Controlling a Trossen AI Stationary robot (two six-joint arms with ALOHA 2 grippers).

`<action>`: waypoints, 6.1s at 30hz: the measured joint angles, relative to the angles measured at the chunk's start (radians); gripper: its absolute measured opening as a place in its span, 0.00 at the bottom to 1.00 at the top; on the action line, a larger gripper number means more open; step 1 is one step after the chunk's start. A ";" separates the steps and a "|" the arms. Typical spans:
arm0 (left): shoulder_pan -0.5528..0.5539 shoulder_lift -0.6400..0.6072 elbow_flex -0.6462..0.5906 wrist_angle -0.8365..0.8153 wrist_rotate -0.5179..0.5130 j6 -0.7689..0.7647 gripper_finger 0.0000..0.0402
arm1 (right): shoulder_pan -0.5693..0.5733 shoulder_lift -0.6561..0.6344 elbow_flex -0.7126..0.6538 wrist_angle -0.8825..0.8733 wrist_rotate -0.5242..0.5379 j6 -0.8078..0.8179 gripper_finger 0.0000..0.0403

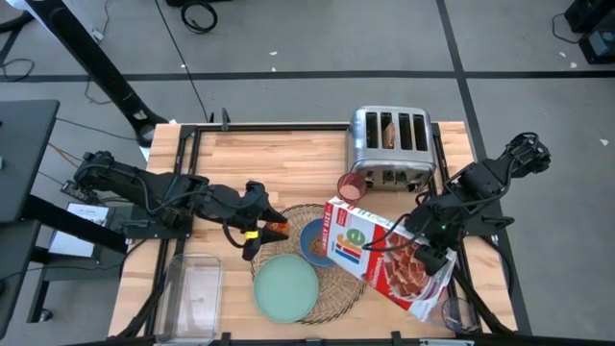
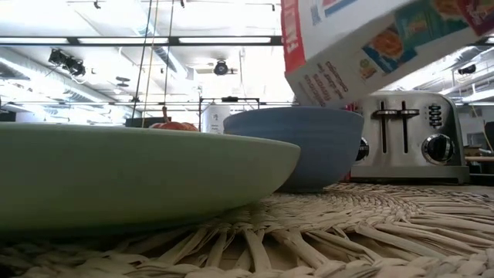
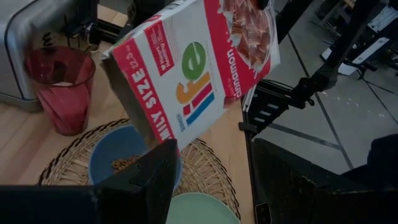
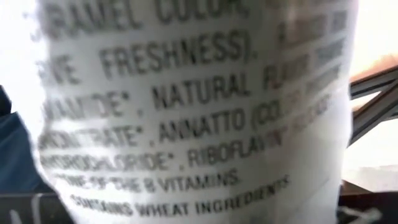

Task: Arrange a breakfast setting
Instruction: Pour the cereal from the cereal box into the blue bowl

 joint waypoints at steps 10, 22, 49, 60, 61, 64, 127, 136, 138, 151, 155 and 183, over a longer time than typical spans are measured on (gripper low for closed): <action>0.000 0.000 0.000 0.000 -0.007 0.009 0.54 | -0.030 0.000 0.000 0.001 -0.033 0.053 0.54; -0.001 0.000 0.000 -0.001 -0.008 0.005 0.54 | -0.037 0.000 0.000 0.024 -0.028 0.044 0.54; -0.001 0.000 0.000 -0.001 -0.007 -0.002 0.54 | -0.035 0.001 0.000 0.039 -0.051 0.043 0.54; -0.001 0.000 0.000 -0.001 -0.007 -0.008 0.54 | -0.034 0.001 -0.001 0.034 -0.045 0.026 0.54; -0.001 0.000 0.000 -0.002 -0.007 -0.008 0.54 | -0.034 0.001 -0.001 0.037 -0.046 0.022 0.54; -0.001 0.000 0.000 -0.002 -0.007 -0.008 0.54 | -0.034 0.001 -0.001 0.034 -0.046 0.026 0.54; 0.079 -0.236 0.003 0.476 -0.045 0.189 0.60 | 0.384 -0.095 -0.110 0.145 0.766 -0.155 0.54; 0.129 -0.419 0.003 0.423 -0.065 0.367 0.72 | 0.232 -0.098 -0.110 0.371 0.981 -0.483 0.53; 0.136 -0.449 0.003 0.394 -0.096 0.383 0.72 | 0.168 -0.098 -0.110 0.445 1.016 -0.578 0.53; 0.184 -0.509 0.001 0.033 -0.238 0.336 0.72 | -0.307 0.053 -0.109 0.873 0.912 -1.102 0.53; 0.184 -0.563 0.003 0.002 -0.249 0.326 0.72 | -0.414 0.140 -0.109 0.953 0.899 -1.139 0.53; 0.183 -0.623 0.003 -0.168 -0.241 0.243 0.72 | -0.680 0.788 -0.109 1.625 0.825 -1.294 0.53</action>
